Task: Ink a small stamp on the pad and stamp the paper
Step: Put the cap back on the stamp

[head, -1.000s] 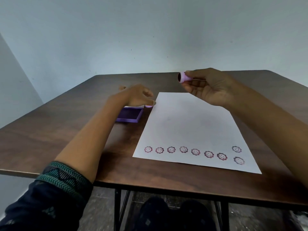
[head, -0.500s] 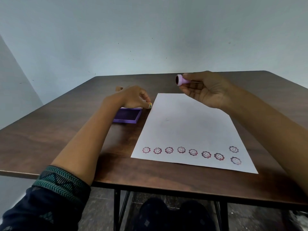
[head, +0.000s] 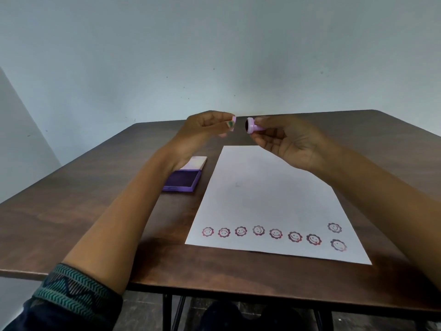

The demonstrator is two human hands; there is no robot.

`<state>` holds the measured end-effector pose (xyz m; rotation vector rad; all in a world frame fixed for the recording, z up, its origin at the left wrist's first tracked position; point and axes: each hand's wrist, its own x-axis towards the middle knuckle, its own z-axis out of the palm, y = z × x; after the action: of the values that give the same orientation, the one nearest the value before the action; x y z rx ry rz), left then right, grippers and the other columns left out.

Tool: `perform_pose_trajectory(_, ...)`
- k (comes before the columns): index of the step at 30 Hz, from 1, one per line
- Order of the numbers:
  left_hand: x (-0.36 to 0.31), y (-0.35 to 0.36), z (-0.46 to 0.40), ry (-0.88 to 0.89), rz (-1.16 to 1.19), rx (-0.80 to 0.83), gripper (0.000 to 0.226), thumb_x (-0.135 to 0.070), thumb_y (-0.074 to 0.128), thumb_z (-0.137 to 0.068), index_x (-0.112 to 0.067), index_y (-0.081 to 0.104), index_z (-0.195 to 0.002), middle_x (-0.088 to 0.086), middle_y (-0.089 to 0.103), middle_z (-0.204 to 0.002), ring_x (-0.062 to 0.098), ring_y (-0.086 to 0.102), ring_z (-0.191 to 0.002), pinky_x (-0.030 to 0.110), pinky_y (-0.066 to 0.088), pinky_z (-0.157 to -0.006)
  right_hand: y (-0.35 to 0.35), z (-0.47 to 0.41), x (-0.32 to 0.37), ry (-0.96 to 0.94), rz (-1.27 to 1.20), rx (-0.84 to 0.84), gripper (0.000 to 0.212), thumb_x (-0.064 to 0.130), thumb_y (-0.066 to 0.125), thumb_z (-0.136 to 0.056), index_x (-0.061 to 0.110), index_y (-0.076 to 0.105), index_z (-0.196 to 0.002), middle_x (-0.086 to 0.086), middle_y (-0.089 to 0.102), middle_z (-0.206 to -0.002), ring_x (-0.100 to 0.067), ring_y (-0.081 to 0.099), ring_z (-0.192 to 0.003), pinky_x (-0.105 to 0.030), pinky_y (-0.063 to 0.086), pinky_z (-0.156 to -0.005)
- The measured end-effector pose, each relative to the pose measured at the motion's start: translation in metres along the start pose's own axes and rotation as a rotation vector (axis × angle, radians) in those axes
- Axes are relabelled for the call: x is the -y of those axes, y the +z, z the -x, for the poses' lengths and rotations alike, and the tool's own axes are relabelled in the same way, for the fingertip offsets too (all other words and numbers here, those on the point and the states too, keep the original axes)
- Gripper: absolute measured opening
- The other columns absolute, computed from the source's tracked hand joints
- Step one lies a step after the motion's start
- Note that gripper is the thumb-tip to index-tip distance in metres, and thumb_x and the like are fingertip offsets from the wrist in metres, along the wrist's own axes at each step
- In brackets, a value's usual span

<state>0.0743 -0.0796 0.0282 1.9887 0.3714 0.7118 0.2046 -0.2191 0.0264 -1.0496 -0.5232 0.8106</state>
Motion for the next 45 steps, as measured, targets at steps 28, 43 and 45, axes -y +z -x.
perform_pose_trajectory(28,-0.003,0.009,0.002,-0.018,0.085,0.054,0.026,-0.017,0.066,-0.085,-0.015,0.067,-0.111,-0.014,0.072,-0.086,-0.004,0.065,-0.072,0.003,0.043,-0.058,0.006,0.005,-0.008,-0.133,0.072,0.014,0.014,-0.007,0.065,-0.076,0.006,0.067,-0.076,-0.009,0.068,-0.075,-0.017,0.065,-0.065,-0.018,0.058,-0.065)
perform_pose_trajectory(43,0.002,0.017,0.002,0.054,0.165,-0.015,0.026,-0.010,0.071,-0.080,-0.005,0.070,-0.105,-0.010,0.075,-0.085,-0.006,0.065,-0.076,0.003,0.042,-0.061,0.003,0.006,-0.006,-0.160,0.124,0.032,0.013,-0.010,0.062,-0.079,0.000,0.067,-0.086,-0.010,0.067,-0.083,-0.018,0.065,-0.072,-0.018,0.059,-0.068)
perform_pose_trajectory(45,0.003,0.017,0.002,0.052,0.168,-0.006,0.029,-0.012,0.071,-0.080,-0.004,0.070,-0.107,0.002,0.075,-0.098,0.001,0.068,-0.089,0.006,0.045,-0.070,0.003,0.006,-0.007,-0.160,0.129,0.029,0.016,-0.010,0.062,-0.079,-0.004,0.066,-0.094,-0.011,0.066,-0.085,-0.019,0.065,-0.073,-0.018,0.059,-0.068)
